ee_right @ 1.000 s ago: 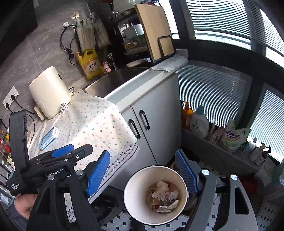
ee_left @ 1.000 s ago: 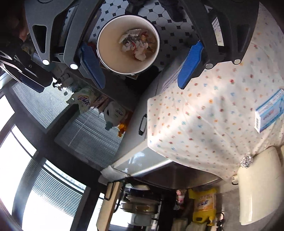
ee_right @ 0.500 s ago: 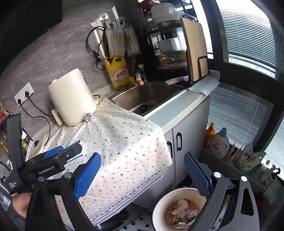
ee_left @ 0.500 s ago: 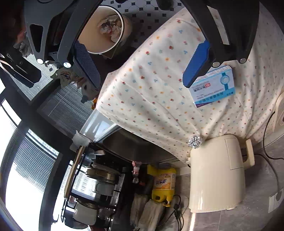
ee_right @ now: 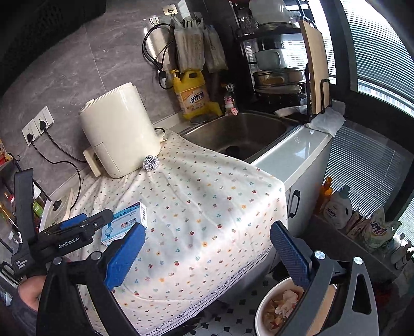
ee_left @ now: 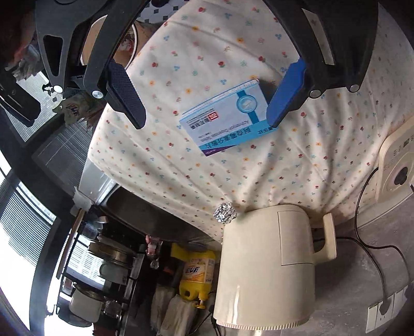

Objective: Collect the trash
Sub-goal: 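Bring both tools back to the medicine box and foil ball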

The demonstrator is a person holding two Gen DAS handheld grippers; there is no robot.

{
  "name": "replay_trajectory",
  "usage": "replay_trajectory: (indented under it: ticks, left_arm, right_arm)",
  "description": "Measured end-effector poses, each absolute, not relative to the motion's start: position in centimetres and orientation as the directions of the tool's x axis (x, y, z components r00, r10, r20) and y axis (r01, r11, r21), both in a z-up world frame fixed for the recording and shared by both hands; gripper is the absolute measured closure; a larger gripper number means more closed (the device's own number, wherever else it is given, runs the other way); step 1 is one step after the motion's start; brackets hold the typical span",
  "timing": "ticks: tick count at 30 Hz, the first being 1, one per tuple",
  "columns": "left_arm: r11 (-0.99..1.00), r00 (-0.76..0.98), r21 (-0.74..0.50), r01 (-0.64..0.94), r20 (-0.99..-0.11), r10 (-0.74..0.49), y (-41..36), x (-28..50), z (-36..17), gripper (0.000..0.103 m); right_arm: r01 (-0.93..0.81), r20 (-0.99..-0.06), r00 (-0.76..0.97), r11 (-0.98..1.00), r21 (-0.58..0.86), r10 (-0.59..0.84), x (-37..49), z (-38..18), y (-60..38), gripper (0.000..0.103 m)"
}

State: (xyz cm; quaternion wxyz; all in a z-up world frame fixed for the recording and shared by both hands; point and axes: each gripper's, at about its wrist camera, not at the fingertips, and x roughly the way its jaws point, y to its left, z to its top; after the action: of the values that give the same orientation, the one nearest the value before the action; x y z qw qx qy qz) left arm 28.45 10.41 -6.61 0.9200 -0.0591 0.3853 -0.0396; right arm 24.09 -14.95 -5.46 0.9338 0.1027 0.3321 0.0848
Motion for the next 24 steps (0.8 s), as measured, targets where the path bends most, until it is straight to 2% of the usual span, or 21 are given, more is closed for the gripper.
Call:
replay_trajectory:
  ticks: [2, 16, 24]
  left_arm:
    - [0.991, 0.689, -0.129, 0.024, -0.717, -0.11, 11.0, 28.7, -7.3, 0.006]
    - [0.997, 0.639, -0.054, 0.052, -0.765, -0.075, 12.0, 31.0, -10.6, 0.006]
    - [0.995, 0.608, 0.041, 0.096, -0.793, -0.026, 10.6, 32.8, -12.2, 0.006]
  right_arm:
    - [-0.09, -0.608, 0.761, 0.964, 0.249, 0.228, 24.3, -5.8, -14.1, 0.008]
    - [-0.099, -0.65, 0.724, 0.967, 0.235, 0.232, 26.0, -7.9, -10.3, 0.008]
    - [-0.068, -0.667, 0.715, 0.97, 0.233, 0.21, 26.7, -8.7, -10.2, 0.008]
